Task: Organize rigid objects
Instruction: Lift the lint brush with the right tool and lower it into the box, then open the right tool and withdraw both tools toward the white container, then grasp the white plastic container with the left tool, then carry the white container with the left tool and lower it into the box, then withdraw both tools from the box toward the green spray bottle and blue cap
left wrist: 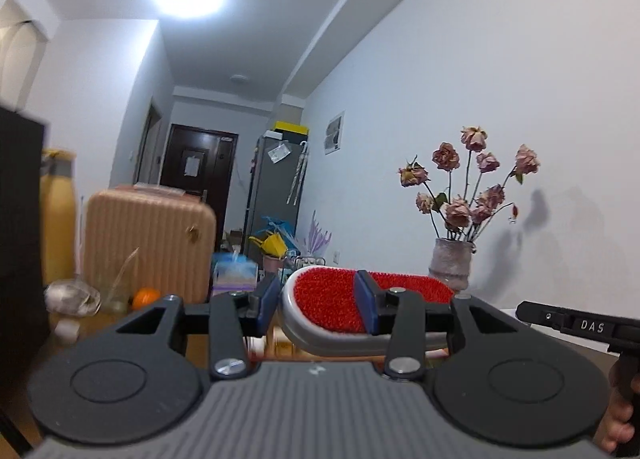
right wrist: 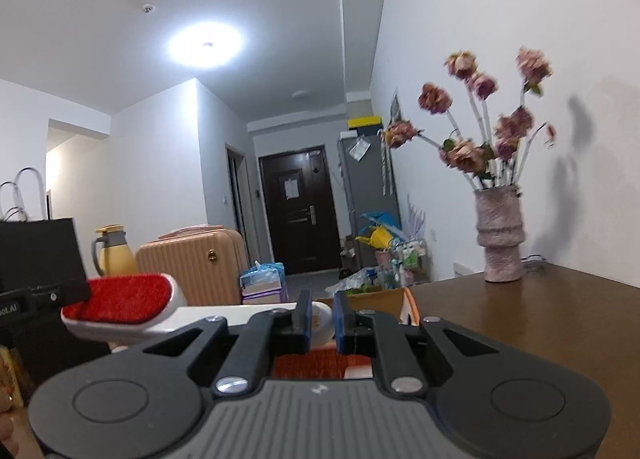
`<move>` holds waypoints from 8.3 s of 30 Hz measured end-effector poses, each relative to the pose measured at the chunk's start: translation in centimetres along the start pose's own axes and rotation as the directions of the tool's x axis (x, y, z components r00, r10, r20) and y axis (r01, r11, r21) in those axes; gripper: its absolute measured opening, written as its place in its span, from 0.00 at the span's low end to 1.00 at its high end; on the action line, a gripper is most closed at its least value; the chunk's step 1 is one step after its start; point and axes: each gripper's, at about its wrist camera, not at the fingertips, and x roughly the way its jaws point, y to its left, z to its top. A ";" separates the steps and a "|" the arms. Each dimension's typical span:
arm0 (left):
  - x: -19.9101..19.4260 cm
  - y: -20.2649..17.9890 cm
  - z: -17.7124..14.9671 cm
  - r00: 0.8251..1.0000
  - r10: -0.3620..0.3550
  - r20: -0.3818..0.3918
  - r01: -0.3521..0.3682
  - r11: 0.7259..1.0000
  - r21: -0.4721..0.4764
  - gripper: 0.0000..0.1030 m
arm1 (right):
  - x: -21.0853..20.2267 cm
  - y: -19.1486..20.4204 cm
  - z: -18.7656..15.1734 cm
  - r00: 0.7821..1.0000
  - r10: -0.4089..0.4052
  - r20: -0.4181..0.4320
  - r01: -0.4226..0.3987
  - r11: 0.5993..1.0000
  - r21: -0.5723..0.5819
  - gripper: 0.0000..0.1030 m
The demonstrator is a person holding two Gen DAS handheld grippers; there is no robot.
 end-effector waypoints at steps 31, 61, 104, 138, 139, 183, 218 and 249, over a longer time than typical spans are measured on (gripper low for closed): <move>27.8 4.2 -4.8 0.698 0.186 -0.692 -0.094 0.981 0.168 0.39 | 30.9 -1.6 -1.5 0.595 -0.029 -0.803 -0.158 0.976 -0.152 0.14; 8.1 -3.4 6.4 0.969 0.165 -0.184 -0.130 0.974 0.188 1.00 | 9.0 2.4 8.9 0.983 -0.081 -0.162 0.042 0.971 -0.235 0.81; -15.9 -4.4 -5.8 0.997 0.078 -0.031 -0.070 0.977 0.202 1.00 | -15.3 6.1 -5.9 0.989 -0.149 -0.004 0.144 0.963 -0.229 0.98; 22.2 -10.6 -11.4 0.759 -0.227 -0.610 0.250 0.967 -0.049 0.30 | 16.1 -11.2 -5.4 0.858 0.114 -0.501 -0.044 0.988 0.148 0.23; 22.4 -10.4 -11.6 0.765 -0.234 -0.599 0.253 0.966 -0.054 0.30 | 16.1 -11.4 -5.5 0.857 0.123 -0.500 -0.046 0.986 0.163 0.23; -7.8 -7.7 -2.6 0.964 -0.203 -0.169 0.203 0.979 -0.021 0.28 | -8.0 5.5 -1.7 0.976 0.175 -0.129 -0.172 0.984 0.039 0.23; 33.6 7.8 -6.7 0.714 -0.046 -0.698 -0.165 0.959 -0.231 0.19 | 36.2 0.9 -4.4 0.755 0.187 -0.629 -0.117 0.982 0.151 0.25; 14.3 -1.5 4.7 0.920 0.122 -0.373 -0.075 0.988 0.137 1.00 | 15.7 -0.3 6.9 0.935 -0.077 -0.347 -0.003 0.974 -0.226 0.91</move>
